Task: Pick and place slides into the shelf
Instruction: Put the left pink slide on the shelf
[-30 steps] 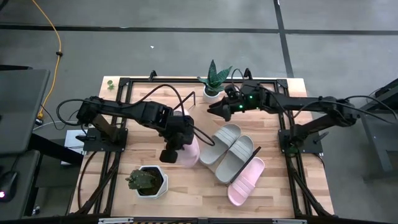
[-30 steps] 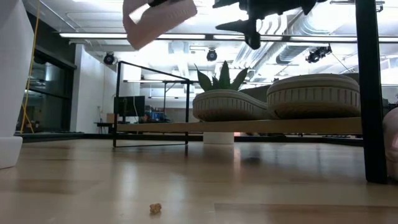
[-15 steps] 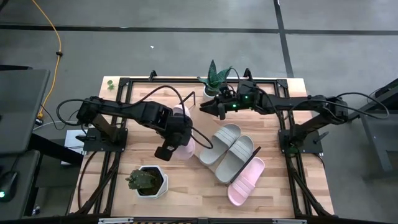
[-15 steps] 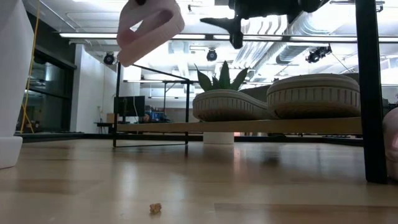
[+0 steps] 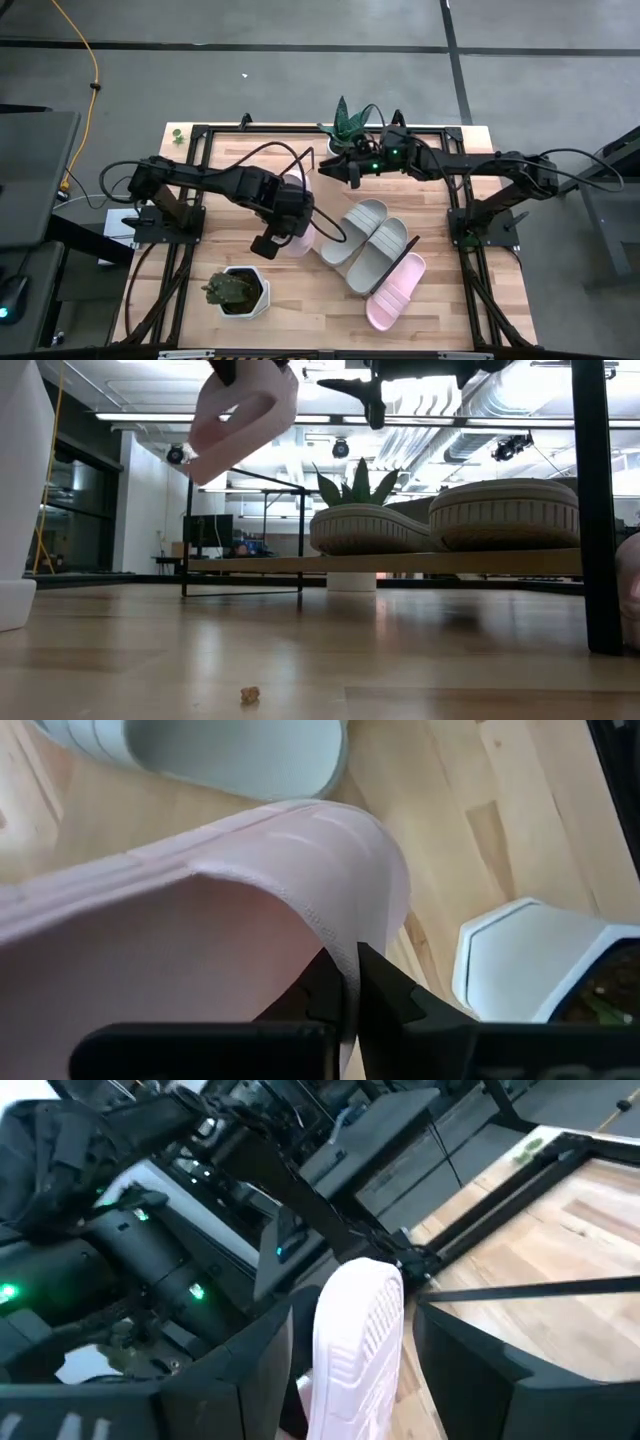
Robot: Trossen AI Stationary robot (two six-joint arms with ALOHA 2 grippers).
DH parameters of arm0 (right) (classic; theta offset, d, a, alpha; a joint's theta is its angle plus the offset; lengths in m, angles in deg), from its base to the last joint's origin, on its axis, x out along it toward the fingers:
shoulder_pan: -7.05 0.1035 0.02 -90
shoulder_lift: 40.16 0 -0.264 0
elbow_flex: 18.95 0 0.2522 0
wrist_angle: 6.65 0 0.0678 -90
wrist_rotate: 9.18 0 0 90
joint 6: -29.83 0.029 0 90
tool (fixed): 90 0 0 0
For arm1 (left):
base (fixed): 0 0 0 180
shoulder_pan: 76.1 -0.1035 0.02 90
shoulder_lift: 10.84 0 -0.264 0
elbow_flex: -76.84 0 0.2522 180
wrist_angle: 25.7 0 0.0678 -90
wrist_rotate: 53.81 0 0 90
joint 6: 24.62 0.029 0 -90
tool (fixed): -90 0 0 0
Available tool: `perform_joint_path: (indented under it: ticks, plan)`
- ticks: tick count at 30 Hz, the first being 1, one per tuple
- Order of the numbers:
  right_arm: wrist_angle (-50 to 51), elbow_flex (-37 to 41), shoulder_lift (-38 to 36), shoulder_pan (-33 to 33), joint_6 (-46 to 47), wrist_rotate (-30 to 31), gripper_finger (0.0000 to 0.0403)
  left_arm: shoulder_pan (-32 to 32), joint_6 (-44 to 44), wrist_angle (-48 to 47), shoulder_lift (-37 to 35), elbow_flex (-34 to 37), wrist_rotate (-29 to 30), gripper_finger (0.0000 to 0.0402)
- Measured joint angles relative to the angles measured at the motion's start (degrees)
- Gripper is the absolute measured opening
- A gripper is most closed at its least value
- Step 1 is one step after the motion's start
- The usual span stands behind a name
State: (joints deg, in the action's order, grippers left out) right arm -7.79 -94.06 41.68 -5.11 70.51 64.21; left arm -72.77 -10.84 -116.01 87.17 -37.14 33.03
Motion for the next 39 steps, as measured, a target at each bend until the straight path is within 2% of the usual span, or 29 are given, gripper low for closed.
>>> perform_joint_path:
  ticks: [7,22,34,39]
  plan:
    - [3.1,-0.2,0.6,1.7,0.1,2.7,0.0199,0.0,0.8,-1.0,0.9,0.0,-0.2,0.0014]
    - [-1.0,-0.4,5.0,3.7,3.6,4.6,0.0200,0.0,4.1,-1.4,1.9,0.0,-0.7,0.0007]
    - [1.9,-4.1,6.8,3.7,2.8,7.0,0.0254,0.1,4.4,-1.5,1.9,0.0,-0.7,0.0007]
    - [1.8,-4.2,7.2,3.7,3.9,6.9,0.0259,0.0,5.3,-1.5,1.9,0.0,-1.4,0.0008]
